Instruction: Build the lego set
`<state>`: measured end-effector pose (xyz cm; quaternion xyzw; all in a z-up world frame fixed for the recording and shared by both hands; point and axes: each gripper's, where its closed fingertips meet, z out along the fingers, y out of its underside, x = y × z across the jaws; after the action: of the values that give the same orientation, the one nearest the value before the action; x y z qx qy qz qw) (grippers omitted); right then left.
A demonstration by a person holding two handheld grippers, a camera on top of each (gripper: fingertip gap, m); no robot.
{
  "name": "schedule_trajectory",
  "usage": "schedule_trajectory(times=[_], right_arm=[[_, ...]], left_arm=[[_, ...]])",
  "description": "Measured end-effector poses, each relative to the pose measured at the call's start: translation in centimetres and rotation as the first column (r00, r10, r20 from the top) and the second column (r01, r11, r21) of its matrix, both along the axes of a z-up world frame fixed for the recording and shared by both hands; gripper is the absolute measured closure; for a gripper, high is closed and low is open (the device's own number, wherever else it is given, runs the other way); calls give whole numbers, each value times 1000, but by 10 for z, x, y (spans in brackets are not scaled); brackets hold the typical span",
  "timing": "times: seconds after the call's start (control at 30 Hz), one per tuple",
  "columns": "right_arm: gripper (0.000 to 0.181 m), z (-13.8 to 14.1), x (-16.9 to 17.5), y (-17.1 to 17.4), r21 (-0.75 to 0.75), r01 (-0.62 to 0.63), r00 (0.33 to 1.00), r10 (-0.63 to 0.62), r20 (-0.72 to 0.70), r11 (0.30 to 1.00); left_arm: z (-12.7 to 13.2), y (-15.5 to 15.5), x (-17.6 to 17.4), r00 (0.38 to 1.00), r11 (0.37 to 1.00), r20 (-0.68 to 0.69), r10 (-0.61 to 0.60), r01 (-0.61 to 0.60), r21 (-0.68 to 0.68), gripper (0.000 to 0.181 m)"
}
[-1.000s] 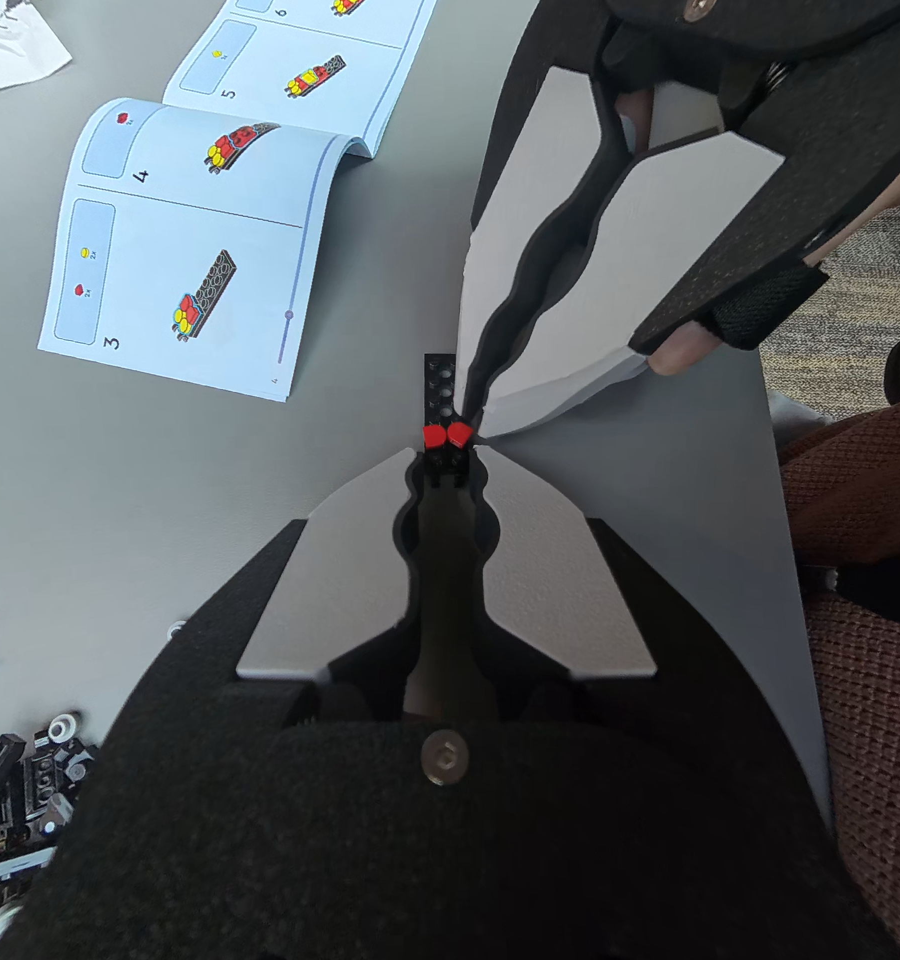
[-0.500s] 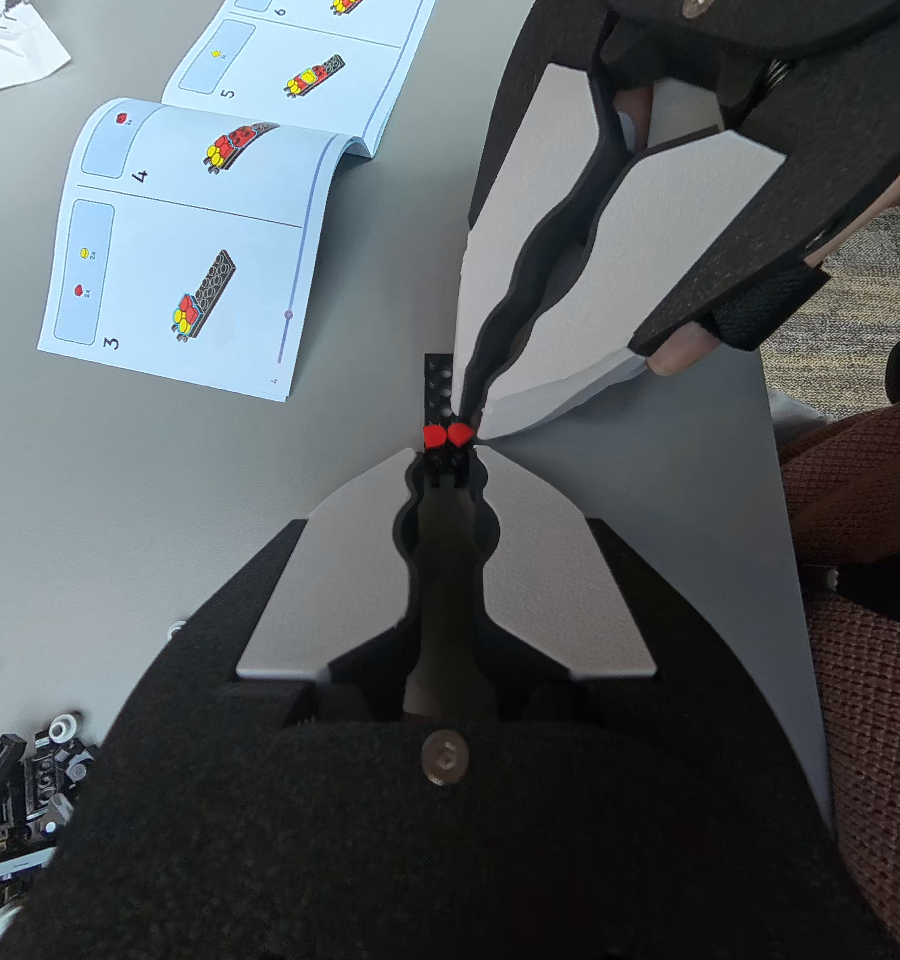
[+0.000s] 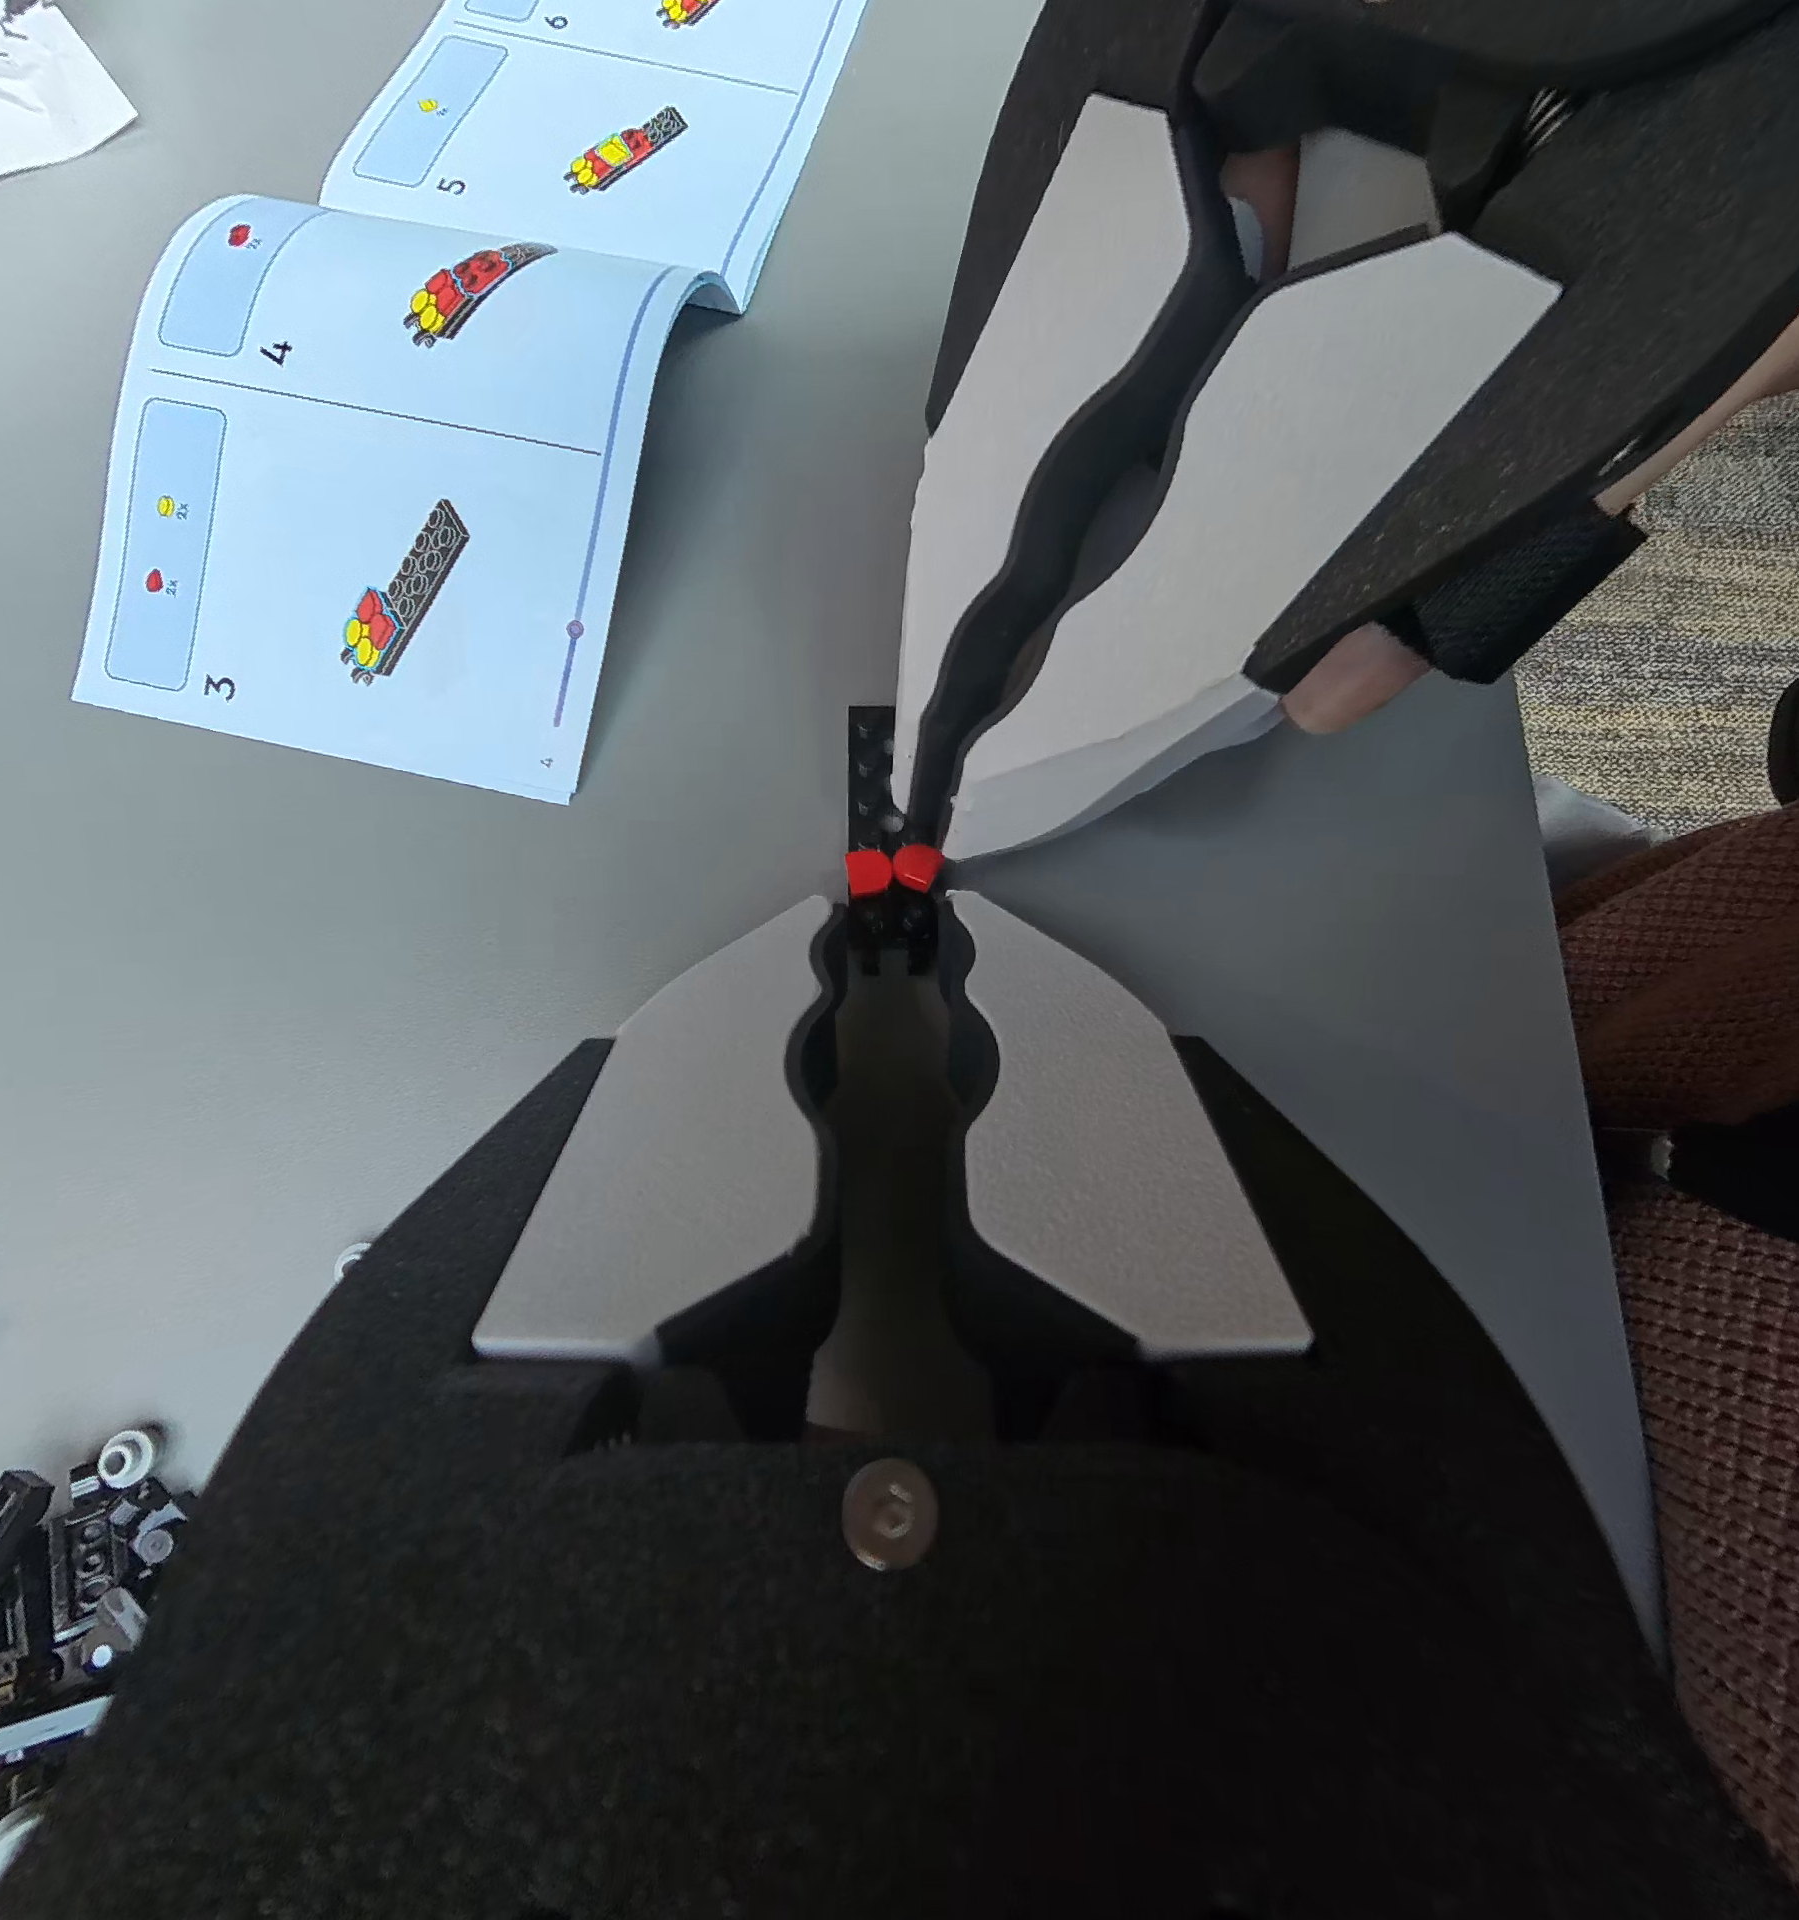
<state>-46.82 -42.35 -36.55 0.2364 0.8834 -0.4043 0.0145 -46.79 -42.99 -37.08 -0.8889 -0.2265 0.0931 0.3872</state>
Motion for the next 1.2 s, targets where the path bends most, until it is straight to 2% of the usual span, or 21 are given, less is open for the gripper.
schedule_trajectory(times=[0.6,1.2], right_arm=[[176,-3,-2,3,18,11,1000,-11,-6,1000],[174,-1,3,-3,-16,-44,999,44,13,999]], left_arm=[[0,0,1,1000,1000,2,-3,3,-2,165],[0,0,1,1000,1000,8,-9,9,-3,165]])
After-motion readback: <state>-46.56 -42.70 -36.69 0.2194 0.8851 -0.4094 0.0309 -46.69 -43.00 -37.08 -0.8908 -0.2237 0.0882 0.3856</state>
